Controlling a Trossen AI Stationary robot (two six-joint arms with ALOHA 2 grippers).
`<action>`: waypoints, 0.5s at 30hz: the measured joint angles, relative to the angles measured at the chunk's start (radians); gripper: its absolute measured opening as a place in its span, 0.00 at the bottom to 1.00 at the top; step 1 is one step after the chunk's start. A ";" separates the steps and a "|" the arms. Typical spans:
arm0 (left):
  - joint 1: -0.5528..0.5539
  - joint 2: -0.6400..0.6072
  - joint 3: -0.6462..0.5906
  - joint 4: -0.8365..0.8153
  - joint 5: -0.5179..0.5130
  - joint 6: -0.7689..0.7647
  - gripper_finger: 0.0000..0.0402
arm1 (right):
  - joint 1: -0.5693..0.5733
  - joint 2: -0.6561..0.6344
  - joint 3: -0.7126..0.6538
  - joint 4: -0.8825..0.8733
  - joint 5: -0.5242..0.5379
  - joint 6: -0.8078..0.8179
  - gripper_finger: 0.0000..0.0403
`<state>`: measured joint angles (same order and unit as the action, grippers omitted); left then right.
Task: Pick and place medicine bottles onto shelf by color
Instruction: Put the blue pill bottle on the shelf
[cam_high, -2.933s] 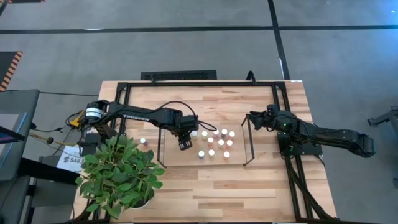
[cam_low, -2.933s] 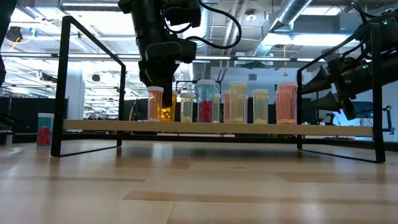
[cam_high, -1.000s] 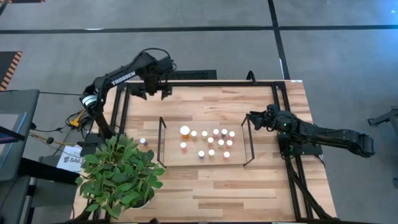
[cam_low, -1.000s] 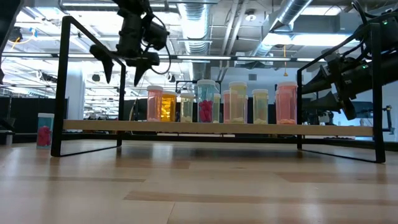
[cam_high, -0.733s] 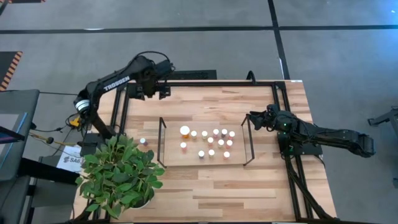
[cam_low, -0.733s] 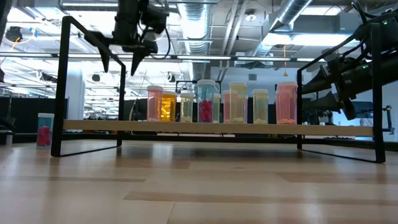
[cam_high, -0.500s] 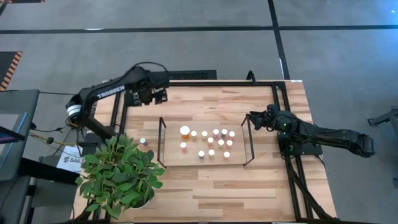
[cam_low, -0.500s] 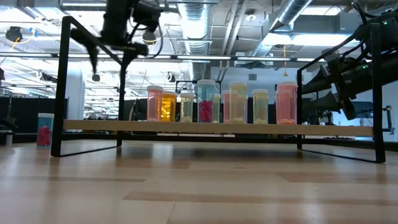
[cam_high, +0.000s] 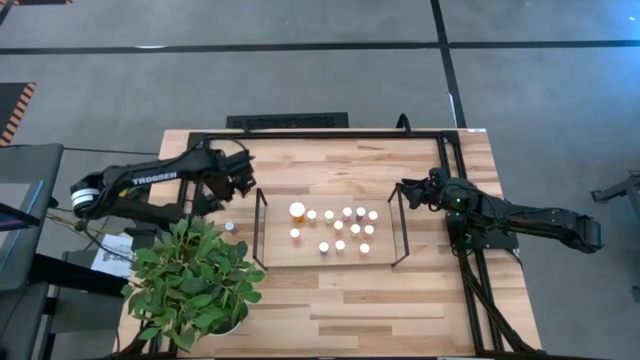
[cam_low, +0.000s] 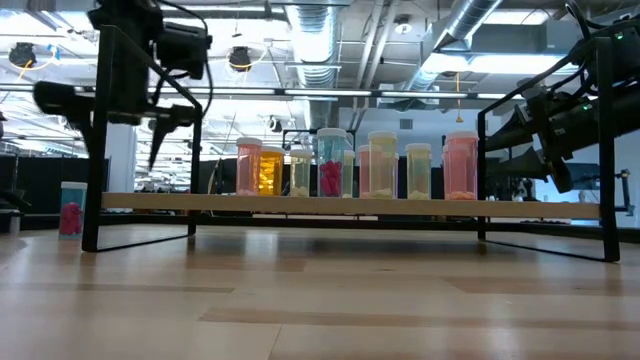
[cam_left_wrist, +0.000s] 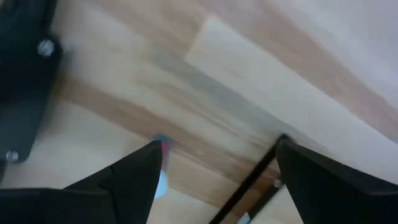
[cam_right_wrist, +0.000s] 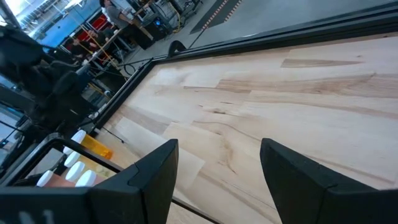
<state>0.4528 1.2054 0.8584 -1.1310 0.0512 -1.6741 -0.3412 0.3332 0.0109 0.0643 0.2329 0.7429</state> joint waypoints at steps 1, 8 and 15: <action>-0.003 -0.013 -0.018 0.002 0.002 -0.031 0.75 | 0.000 0.000 0.000 0.000 0.000 0.000 0.62; -0.054 -0.107 -0.140 0.011 0.022 -0.259 0.74 | 0.000 0.000 0.000 0.000 0.000 0.000 0.62; -0.153 -0.211 -0.247 0.040 0.068 -0.432 0.73 | 0.000 0.000 0.000 0.000 0.000 0.000 0.62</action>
<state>0.2996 0.9947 0.6118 -1.0914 0.1195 -2.1057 -0.3411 0.3332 0.0109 0.0643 0.2329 0.7426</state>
